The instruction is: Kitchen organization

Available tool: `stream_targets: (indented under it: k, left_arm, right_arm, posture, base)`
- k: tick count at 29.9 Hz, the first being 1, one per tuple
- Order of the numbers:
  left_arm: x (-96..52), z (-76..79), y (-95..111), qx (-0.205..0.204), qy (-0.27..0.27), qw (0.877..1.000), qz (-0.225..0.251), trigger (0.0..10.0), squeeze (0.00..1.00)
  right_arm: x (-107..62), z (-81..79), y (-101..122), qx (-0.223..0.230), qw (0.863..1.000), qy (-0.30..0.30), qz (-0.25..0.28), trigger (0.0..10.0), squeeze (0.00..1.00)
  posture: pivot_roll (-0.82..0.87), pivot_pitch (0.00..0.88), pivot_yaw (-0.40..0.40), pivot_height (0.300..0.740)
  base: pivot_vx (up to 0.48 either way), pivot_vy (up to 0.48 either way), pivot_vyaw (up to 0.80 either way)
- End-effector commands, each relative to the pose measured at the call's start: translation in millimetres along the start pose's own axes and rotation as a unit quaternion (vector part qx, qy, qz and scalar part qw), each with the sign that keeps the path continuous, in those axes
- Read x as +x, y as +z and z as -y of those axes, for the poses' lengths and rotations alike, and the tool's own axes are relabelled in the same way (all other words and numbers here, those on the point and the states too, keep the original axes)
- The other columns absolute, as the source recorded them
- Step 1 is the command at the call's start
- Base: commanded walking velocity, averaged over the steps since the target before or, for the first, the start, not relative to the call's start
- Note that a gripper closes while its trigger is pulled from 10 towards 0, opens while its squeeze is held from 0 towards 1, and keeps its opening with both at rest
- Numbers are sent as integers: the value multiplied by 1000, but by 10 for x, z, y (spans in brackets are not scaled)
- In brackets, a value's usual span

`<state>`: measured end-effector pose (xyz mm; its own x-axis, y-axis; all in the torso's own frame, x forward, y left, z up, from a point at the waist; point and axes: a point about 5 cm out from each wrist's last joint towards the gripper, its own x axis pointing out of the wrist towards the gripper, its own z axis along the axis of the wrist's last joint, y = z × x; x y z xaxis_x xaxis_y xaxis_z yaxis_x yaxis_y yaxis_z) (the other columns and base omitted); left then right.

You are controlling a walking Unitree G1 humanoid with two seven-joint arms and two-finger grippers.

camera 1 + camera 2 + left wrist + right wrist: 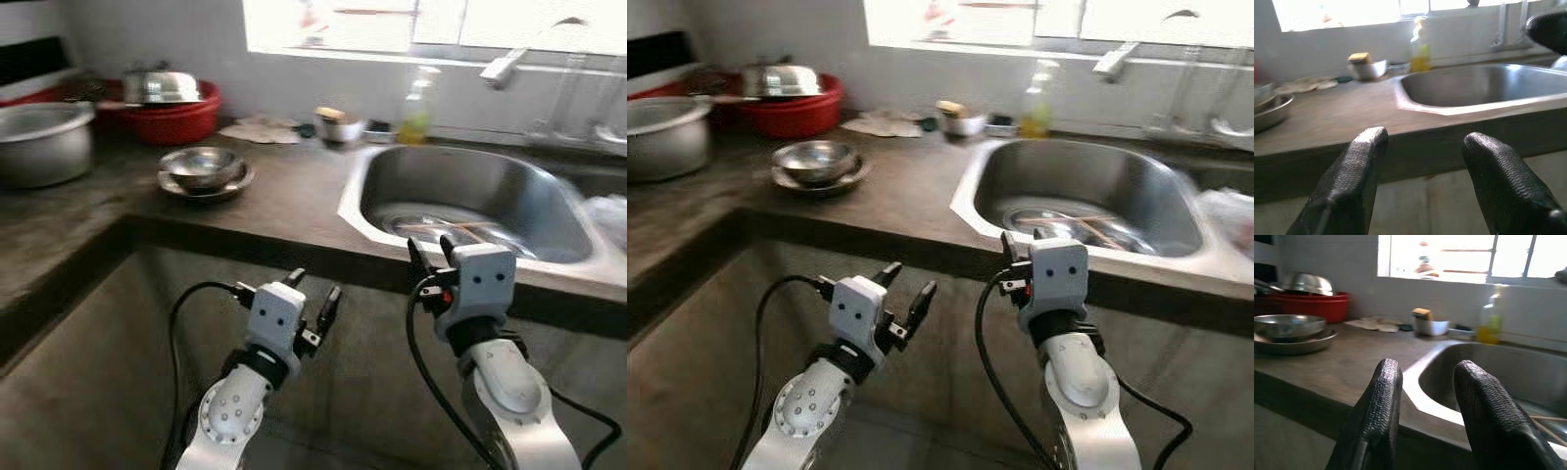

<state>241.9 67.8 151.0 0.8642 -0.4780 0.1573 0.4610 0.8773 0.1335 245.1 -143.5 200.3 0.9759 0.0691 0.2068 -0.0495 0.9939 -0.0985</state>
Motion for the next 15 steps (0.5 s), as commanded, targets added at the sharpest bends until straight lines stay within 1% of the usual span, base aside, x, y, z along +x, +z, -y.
stream_targets:
  k: [1, 3, 15]
  left_arm:
    - [14, 5, 18, 8, -2, 1000, 1, 10000, 0]
    - [20, -4, 27, 9, 0, 1000, 5, 10000, 0]
    - [7, -21, 5, 12, 0, 1000, 0, 10000, 0]
  right_arm:
    - [22, -6, 1, 3, 1000, 0, -3, 10000, 0]
    - [32, -16, 5, 4, 1000, 2, -1, 10000, 0]
    - [76, -55, 27, 5, 1000, 9, 7, 10000, 0]
  posture:
    - [57, 1, -28, 740]
    - [57, 1, -28, 740]
    - [58, 0, -28, 740]
  base:
    - [0, 0, 794]
    - [137, 0, 797]
    - [307, 0, 789]
